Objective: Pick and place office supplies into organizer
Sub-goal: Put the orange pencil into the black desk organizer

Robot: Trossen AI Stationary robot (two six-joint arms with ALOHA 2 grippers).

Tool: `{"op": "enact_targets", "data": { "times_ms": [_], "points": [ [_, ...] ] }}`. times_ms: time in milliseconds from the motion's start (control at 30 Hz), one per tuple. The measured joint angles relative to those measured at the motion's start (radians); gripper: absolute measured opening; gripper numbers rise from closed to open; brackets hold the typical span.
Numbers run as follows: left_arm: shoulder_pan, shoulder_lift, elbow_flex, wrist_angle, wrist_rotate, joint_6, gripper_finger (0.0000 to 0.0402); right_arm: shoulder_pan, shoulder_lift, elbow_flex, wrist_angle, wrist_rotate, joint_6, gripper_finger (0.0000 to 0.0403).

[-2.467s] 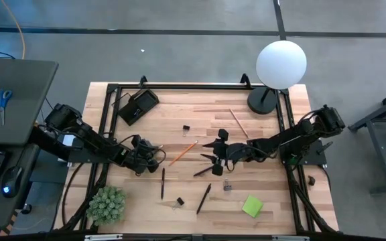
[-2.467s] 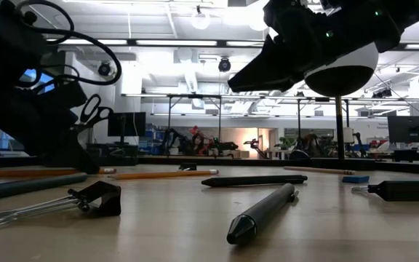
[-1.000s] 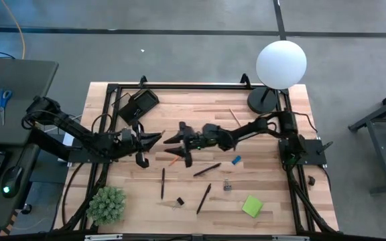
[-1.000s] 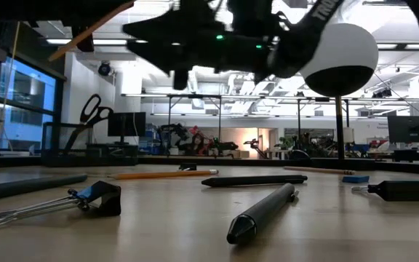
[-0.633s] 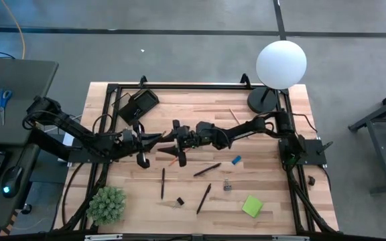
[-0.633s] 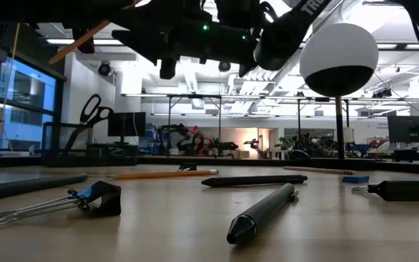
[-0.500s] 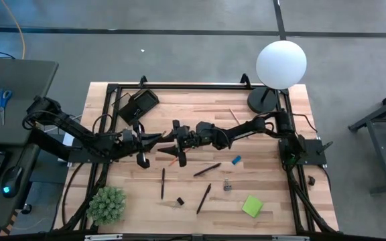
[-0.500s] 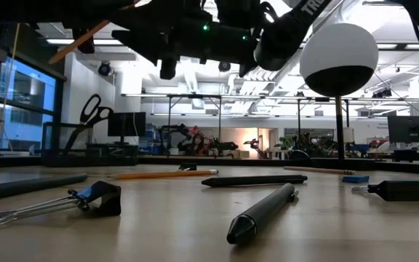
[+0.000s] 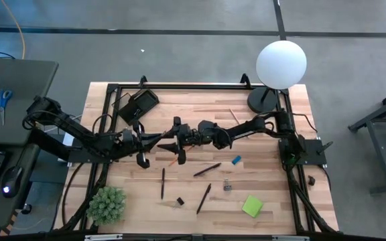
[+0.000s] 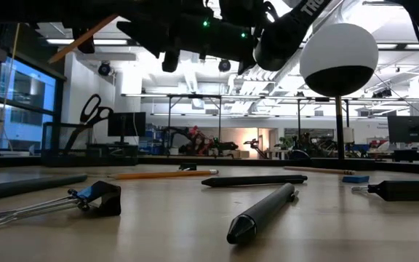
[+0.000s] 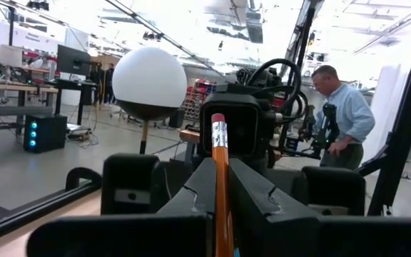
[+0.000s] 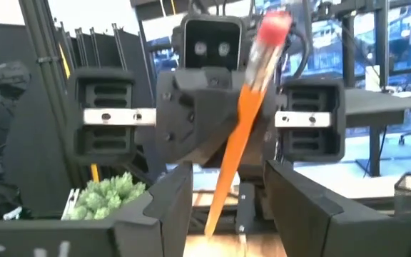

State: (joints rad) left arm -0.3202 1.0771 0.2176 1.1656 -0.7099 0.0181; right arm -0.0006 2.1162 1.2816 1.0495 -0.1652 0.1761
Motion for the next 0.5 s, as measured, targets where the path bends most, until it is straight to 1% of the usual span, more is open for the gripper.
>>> {"op": "enact_targets", "data": {
  "times_ms": [500],
  "points": [
    [0.0,0.0,0.0,0.002,0.0,0.0,0.0007,0.0,0.0,0.014,-0.005,0.041,0.003,0.0164]
  ]
}}
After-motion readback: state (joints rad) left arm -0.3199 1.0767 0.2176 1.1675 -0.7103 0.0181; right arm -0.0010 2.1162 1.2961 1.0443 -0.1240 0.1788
